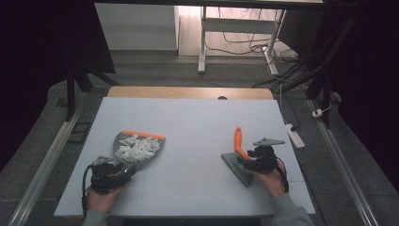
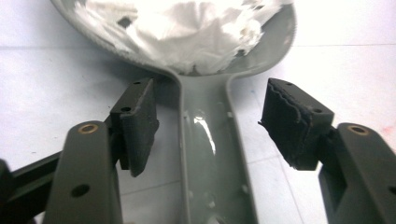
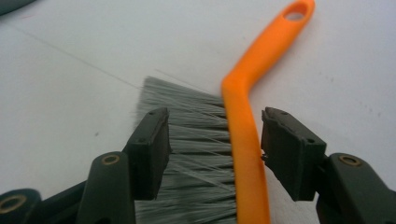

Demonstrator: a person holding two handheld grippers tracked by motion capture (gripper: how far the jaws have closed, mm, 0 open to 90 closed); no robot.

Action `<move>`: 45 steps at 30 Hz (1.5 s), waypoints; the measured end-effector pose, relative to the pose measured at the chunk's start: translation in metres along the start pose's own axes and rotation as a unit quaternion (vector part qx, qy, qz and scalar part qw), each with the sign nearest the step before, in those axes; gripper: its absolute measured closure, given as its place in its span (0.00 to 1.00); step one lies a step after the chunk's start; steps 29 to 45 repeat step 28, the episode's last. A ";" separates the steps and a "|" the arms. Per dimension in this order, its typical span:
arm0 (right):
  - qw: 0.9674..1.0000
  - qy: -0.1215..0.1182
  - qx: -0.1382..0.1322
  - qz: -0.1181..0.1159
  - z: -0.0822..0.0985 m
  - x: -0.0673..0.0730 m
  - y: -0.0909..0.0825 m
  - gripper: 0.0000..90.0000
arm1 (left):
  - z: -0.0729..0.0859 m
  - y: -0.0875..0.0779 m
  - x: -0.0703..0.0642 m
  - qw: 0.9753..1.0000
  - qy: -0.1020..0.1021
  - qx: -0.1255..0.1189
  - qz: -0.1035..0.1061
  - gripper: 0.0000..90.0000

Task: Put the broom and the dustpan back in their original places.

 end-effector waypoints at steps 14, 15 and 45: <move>0.996 -0.077 -0.005 -0.047 0.011 0.014 -0.012 0.51 | -0.010 -0.013 -0.008 0.991 0.111 -0.028 0.074 0.41; 0.995 -0.083 -0.006 -0.049 0.012 0.015 -0.013 0.51 | -0.010 -0.012 -0.009 0.989 0.118 -0.028 0.082 0.41; 0.991 -0.116 -0.026 -0.069 0.018 0.016 -0.022 0.53 | -0.014 -0.006 -0.010 0.983 0.136 -0.019 0.124 0.41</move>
Point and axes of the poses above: each handheld gripper's, and its own axes: y roughly forward along the jaws, z roughly out of its underside, x roughly to its left, the point moved 3 cm from there along y, roughly forward along the jaws, and after that the axes turned 10 degrees about y, right-handed, at the moved point
